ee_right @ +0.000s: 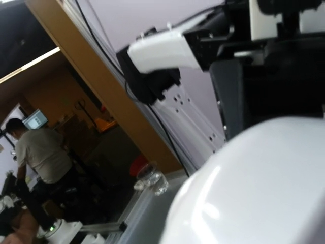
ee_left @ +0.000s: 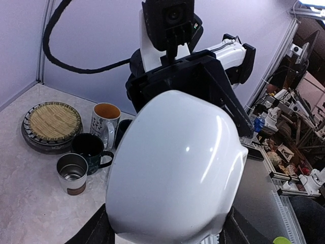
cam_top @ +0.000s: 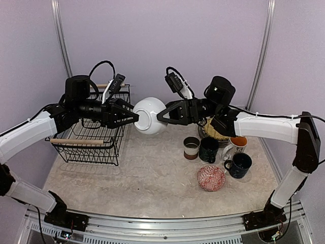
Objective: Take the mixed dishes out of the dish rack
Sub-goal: Pass from the left arm to the right
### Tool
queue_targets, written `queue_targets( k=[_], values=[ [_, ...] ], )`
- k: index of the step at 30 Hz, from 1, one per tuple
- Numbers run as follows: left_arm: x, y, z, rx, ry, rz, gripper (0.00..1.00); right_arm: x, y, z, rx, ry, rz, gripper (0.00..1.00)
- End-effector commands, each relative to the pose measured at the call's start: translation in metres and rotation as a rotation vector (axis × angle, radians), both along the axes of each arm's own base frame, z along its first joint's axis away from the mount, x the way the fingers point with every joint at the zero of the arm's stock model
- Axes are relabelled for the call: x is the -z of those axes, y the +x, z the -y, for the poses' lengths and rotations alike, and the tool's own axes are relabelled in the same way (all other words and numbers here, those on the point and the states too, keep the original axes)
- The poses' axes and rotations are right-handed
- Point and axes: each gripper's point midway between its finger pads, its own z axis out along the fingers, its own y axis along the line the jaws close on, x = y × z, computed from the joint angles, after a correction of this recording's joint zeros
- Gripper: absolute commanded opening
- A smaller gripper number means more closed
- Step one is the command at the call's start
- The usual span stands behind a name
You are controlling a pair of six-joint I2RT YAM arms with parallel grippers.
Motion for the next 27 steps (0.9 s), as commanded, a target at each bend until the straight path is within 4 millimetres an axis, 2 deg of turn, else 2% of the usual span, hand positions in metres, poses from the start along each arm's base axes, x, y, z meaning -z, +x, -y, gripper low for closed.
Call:
queue_targets(
  k=[1, 4, 7, 10, 11, 13, 18, 20, 22, 25, 27],
  values=[
    [-0.005, 0.004, 0.000, 0.019, -0.047, -0.019, 0.28, -0.025, -0.007, 0.003, 0.005, 0.104, -0.019, 0.28],
    [-0.002, 0.006, 0.002, 0.030, -0.050, -0.043, 0.29, -0.028, -0.007, 0.004, 0.026, 0.136, -0.031, 0.11],
    [-0.001, 0.012, 0.001, 0.021, -0.055, -0.070, 0.33, -0.032, -0.010, 0.006, 0.027, 0.175, -0.042, 0.00],
    [0.000, 0.023, -0.005, -0.017, -0.055, -0.094, 0.52, -0.035, -0.008, 0.009, 0.058, 0.195, -0.053, 0.00],
    [0.000, 0.029, -0.008, -0.038, -0.054, -0.105, 0.65, -0.033, -0.006, 0.010, 0.078, 0.196, -0.053, 0.00],
    [-0.003, 0.041, -0.019, -0.086, -0.058, -0.121, 0.96, -0.028, -0.003, 0.009, 0.120, 0.171, -0.051, 0.00],
    [-0.015, 0.057, -0.044, -0.165, -0.088, -0.107, 0.99, -0.010, 0.013, 0.011, 0.286, 0.050, -0.033, 0.00],
    [-0.018, 0.063, -0.052, -0.222, -0.088, -0.092, 0.99, 0.013, 0.026, 0.011, 0.392, -0.075, -0.031, 0.00],
    [-0.017, 0.074, -0.060, -0.317, -0.071, -0.081, 0.99, 0.048, 0.044, 0.017, 0.524, -0.259, -0.034, 0.00],
    [-0.021, 0.086, -0.071, -0.440, -0.055, -0.058, 0.99, 0.113, 0.064, 0.044, 0.713, -0.582, -0.054, 0.00],
    [-0.025, 0.091, -0.078, -0.490, -0.059, -0.046, 0.99, 0.149, 0.065, 0.064, 0.797, -0.781, -0.050, 0.00]
  ],
)
